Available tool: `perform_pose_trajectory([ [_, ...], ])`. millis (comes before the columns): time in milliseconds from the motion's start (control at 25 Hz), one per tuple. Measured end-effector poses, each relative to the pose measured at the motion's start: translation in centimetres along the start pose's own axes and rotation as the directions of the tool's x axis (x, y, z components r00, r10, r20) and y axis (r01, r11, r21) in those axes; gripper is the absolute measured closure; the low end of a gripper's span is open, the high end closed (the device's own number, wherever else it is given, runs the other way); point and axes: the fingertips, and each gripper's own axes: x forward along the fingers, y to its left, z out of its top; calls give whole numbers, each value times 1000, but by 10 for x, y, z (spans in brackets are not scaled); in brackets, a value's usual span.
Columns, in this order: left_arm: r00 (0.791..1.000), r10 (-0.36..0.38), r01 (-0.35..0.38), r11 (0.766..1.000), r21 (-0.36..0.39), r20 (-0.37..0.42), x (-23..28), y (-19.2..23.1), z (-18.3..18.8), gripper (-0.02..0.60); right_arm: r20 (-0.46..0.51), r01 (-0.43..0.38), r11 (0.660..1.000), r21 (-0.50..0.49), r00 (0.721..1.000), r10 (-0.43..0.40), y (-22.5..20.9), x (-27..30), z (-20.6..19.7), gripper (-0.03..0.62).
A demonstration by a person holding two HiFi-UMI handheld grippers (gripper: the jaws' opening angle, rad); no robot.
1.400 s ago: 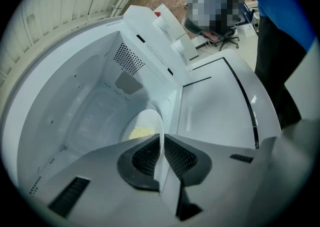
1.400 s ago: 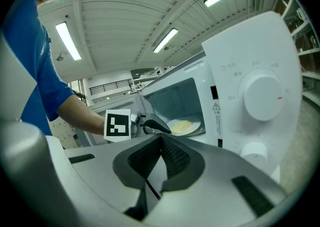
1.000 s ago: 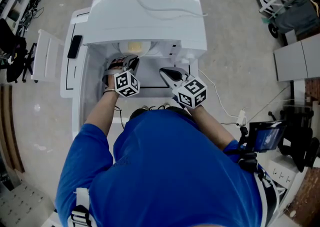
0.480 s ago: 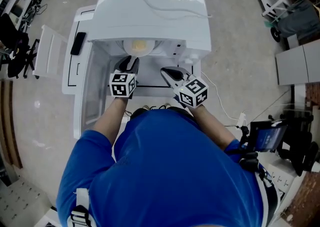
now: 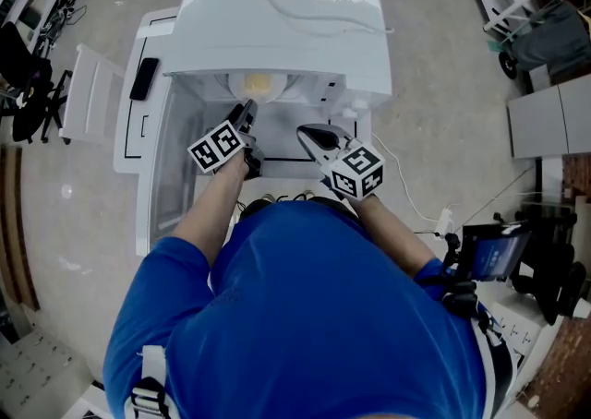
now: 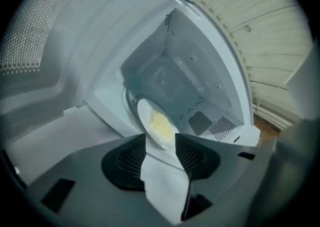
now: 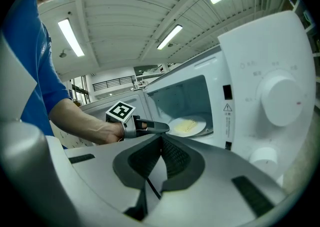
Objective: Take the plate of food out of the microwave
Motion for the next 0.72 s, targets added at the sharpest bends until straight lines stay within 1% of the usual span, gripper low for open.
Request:
perform_pose_trajectory([
  [120, 1000, 15, -13, 994, -104, 14, 4, 6, -1, 399, 3, 6, 1000, 5, 1000, -6, -1, -1, 0, 592],
  [200, 1000, 27, -24, 984, -177, 17, 6, 11, -3, 399, 3, 9, 1000, 6, 1000, -9, -1, -1, 0, 592],
  [240, 999, 31, -26, 976, -218, 18, 7, 13, -4, 399, 3, 10, 1000, 5, 1000, -10, -1, -1, -1, 592],
  [320, 999, 40, -31, 951, -308, 22, 9, 16, -6, 397, 2, 12, 1000, 5, 1000, -12, -2, -2, -1, 592],
  [400, 998, 52, -40, 926, -375, 22, 12, 20, -8, 397, 0, 15, 1000, 7, 1000, -15, -3, -2, -2, 592],
  [440, 998, 59, -46, 919, -391, 20, 14, 22, -8, 398, -1, 17, 1000, 8, 1000, -17, -3, -3, -2, 592],
  [600, 996, 89, -74, 907, -414, 16, 20, 27, -9, 399, -4, 18, 1000, 8, 1000, -18, -3, -3, -3, 592],
  [720, 995, 100, -85, 891, -445, 9, 22, 30, -10, 400, -7, 20, 1000, 9, 1000, -20, -4, -5, -5, 592],
])
